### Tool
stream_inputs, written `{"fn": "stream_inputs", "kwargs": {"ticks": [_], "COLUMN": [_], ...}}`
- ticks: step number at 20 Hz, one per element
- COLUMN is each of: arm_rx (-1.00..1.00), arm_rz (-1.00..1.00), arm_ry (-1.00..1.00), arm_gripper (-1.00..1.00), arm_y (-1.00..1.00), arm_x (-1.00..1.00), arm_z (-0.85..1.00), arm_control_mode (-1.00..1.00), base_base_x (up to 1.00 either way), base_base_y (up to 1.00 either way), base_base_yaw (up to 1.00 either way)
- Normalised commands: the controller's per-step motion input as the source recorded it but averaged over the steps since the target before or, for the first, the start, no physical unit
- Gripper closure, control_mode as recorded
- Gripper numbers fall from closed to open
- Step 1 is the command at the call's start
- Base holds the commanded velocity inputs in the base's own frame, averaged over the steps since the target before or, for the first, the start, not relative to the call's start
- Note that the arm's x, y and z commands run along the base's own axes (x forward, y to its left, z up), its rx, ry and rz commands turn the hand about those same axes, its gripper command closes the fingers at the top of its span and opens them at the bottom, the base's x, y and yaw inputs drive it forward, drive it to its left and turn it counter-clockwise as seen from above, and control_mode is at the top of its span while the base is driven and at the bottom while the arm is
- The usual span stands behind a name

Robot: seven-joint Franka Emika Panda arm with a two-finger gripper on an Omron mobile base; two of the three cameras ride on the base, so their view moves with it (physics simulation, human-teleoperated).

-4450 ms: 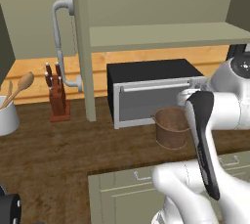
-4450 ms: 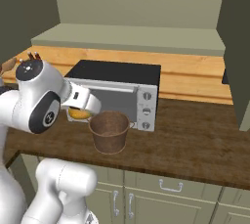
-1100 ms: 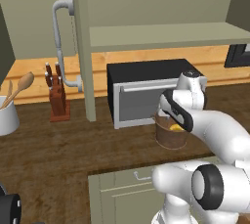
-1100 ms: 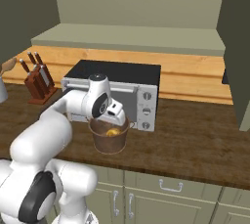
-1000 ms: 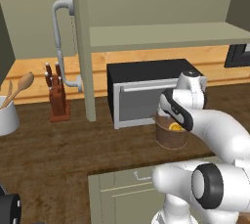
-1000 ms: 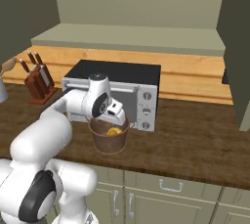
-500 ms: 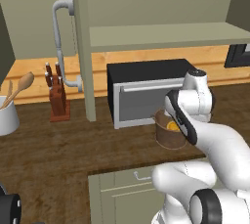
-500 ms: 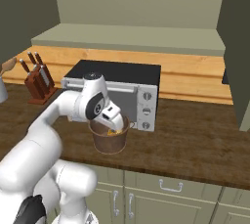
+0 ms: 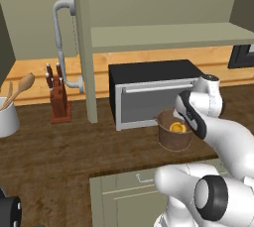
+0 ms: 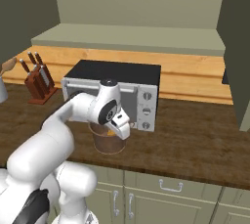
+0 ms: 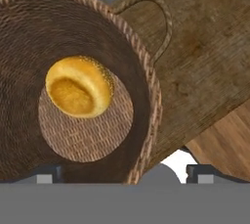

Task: Open the cabinet, pick up the bread from the cabinet and place it in the basket. Then move the basket to the dining counter.

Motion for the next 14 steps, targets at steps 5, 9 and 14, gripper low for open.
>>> {"fn": "stream_inputs", "kwargs": {"ticks": [5,9,14], "arm_rx": [0.0,0.0,0.0], "arm_rz": [-0.02,0.0,0.0], "arm_ry": [0.0,0.0,0.0], "arm_gripper": [-1.0,-1.0,-1.0], "arm_y": [-0.09,0.0,0.0], "arm_x": [0.0,-0.05,-0.06], "arm_z": [-0.23,-0.37,-0.31], "arm_control_mode": [-1.0,-1.0,-1.0], "base_base_x": [0.0,0.0,0.0], "base_base_y": [0.0,0.0,0.0], "base_base_yaw": [0.0,0.0,0.0]}}
